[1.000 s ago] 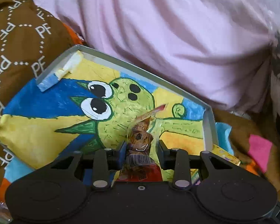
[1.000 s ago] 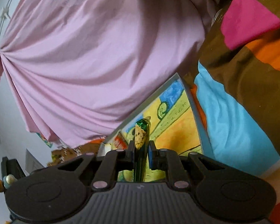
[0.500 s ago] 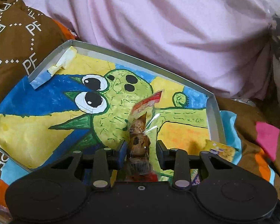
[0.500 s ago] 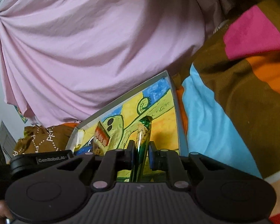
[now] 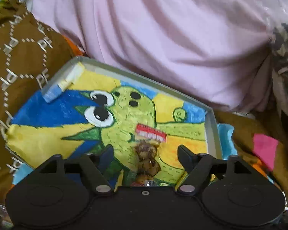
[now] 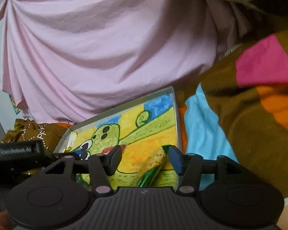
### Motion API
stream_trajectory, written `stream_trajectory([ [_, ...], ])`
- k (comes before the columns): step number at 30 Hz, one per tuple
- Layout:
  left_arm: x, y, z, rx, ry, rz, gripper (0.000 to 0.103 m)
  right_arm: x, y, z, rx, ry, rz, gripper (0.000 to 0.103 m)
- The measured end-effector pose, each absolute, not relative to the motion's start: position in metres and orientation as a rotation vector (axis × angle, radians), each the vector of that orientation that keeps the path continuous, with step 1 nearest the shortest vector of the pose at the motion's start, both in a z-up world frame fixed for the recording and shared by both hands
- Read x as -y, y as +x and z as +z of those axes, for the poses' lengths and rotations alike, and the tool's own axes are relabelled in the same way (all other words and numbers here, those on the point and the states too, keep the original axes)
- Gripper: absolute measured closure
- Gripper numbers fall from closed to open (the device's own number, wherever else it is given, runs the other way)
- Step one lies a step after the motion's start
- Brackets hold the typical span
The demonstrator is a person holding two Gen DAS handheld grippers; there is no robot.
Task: Organize snacks
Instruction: 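Carry both snacks into the frog tray and open both tools to release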
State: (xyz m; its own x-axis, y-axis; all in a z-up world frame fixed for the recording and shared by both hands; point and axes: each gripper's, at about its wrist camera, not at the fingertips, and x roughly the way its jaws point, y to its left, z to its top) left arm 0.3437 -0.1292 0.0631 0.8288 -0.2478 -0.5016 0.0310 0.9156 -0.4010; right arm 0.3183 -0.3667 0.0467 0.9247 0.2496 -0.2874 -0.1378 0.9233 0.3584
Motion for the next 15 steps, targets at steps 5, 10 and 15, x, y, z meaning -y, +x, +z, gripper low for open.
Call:
stream_trajectory([
  [5,0.118,0.323,0.078,-0.522,-0.362,-0.107,0.008,0.358,0.303,0.057,-0.292,0.273,0.172,0.015],
  [10,0.106,0.297,0.089,-0.475,-0.315,-0.078,0.001,0.347,0.277,0.07,-0.233,0.203,0.14,0.0],
  [15,0.093,0.269,0.094,-0.459,-0.302,-0.068,0.001,0.34,0.242,0.081,-0.175,0.147,0.126,0.0],
])
